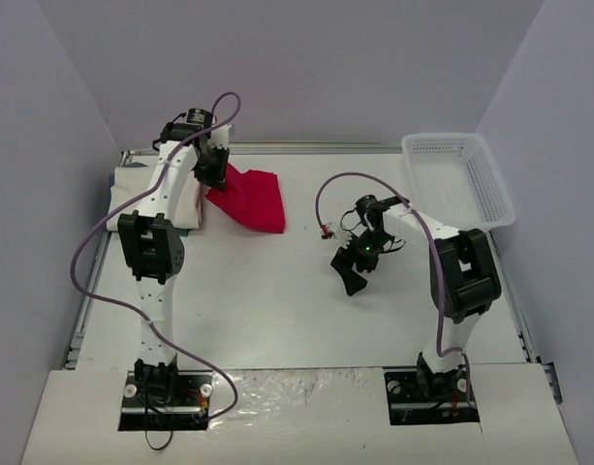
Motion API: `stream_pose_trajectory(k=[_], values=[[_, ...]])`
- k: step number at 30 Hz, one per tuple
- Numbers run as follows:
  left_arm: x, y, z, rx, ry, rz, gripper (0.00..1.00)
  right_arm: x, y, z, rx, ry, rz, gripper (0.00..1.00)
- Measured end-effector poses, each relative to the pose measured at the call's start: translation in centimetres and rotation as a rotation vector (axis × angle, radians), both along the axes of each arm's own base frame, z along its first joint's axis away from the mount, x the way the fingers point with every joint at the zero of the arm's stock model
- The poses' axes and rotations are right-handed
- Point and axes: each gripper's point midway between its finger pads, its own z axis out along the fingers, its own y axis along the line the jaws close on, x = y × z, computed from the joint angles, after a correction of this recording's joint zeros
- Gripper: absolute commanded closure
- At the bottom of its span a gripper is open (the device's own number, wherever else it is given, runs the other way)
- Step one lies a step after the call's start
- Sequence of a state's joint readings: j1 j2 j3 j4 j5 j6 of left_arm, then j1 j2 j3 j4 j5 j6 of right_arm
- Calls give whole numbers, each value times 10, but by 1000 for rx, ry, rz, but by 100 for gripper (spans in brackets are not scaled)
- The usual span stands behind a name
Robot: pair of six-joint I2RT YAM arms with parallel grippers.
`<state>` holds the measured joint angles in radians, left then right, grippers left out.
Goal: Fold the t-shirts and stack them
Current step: Put the neatly folded tshirt into the corner of the board with the left arm
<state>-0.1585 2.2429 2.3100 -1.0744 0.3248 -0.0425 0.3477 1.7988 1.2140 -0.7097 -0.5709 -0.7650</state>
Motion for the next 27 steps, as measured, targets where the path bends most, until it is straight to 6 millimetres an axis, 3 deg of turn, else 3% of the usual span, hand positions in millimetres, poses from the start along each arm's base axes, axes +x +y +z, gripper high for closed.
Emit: stream_pose_trajectory(k=[5,11,27], values=[[7,28,10,136,-33,7,98,-11,1,-17,2,67,6,0],[11,49,11,245,-42,8,98,-11,3,-18,13,73,8,0],[8,60,32,288,-81,-20,98,-10,5,-20,-30,84,22,0]])
